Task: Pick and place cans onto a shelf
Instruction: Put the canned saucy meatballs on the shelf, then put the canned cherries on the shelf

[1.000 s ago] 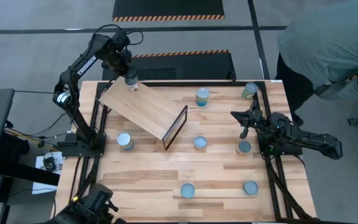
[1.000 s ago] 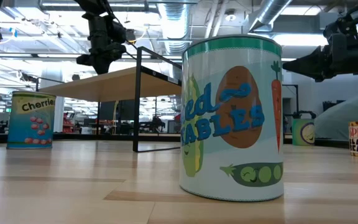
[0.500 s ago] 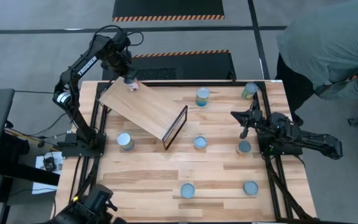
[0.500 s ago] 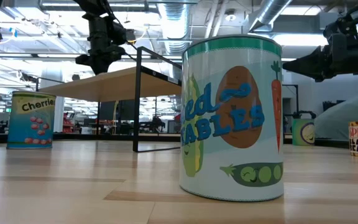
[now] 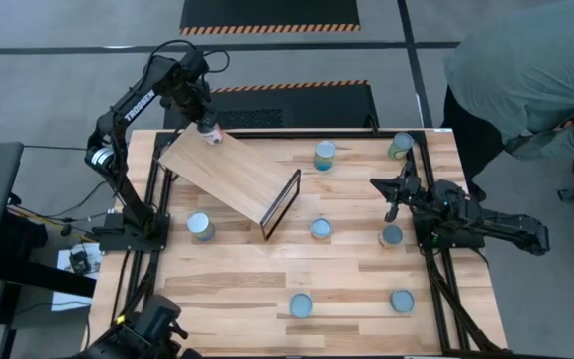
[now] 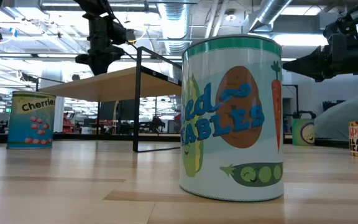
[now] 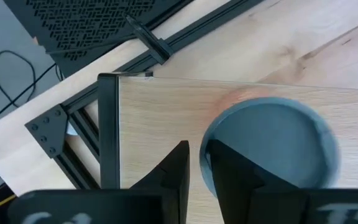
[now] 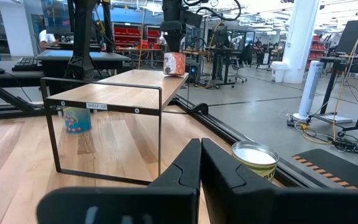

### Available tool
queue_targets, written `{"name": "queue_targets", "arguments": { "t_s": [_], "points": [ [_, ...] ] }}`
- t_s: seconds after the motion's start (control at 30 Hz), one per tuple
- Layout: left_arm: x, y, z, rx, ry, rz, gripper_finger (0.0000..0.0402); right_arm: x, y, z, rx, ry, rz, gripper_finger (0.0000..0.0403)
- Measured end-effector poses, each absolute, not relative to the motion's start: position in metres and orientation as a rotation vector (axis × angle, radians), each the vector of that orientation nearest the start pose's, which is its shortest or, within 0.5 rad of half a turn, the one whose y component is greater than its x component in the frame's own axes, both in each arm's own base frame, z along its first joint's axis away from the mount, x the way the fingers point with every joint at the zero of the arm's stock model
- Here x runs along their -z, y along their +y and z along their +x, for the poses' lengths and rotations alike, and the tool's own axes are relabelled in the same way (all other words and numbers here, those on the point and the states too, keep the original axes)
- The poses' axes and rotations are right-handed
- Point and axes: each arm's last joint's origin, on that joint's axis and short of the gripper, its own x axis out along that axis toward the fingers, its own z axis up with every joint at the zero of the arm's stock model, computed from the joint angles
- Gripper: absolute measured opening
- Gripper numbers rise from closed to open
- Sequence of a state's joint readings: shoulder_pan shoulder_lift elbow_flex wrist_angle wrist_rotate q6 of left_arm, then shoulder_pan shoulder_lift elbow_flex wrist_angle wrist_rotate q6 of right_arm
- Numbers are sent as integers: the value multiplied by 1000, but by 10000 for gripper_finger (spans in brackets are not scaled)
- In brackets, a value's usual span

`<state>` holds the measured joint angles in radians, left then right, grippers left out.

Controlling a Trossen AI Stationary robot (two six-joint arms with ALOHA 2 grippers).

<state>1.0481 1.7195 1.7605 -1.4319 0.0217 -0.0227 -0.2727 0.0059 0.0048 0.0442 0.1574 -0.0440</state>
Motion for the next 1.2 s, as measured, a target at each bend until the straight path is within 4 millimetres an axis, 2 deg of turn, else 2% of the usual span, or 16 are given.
{"name": "queue_targets", "arguments": {
  "t_s": [0.27, 0.4, 0.53, 0.67, 0.77, 0.87, 1.0, 1.2],
  "points": [
    [-359, 273, 162, -846, 1184, -724, 53, -169, -31, 93, 431, -34, -46, 33],
    [-373, 262, 166, -770, 1226, -636, 51, -169, -31, 93, 431, -34, -46, 33],
    [-393, 229, 173, -668, 1160, -440, 31, -169, -31, 92, 431, -34, -46, 33],
    [-411, 188, 175, -602, 908, -265, 4, -169, -31, 93, 431, -34, -46, 33],
    [-413, 155, 172, -528, 670, -130, 4, -169, -31, 92, 431, -34, -46, 33],
    [-399, 126, 167, -433, 467, -60, 4, -169, -31, 92, 431, -34, -46, 33],
    [-362, 97, 160, -336, 285, -29, 3, -169, -31, 92, 431, -34, -46, 33],
    [-296, 74, 152, -258, 128, 9, 3, -169, -31, 93, 431, -34, -46, 33]
  ]
}}
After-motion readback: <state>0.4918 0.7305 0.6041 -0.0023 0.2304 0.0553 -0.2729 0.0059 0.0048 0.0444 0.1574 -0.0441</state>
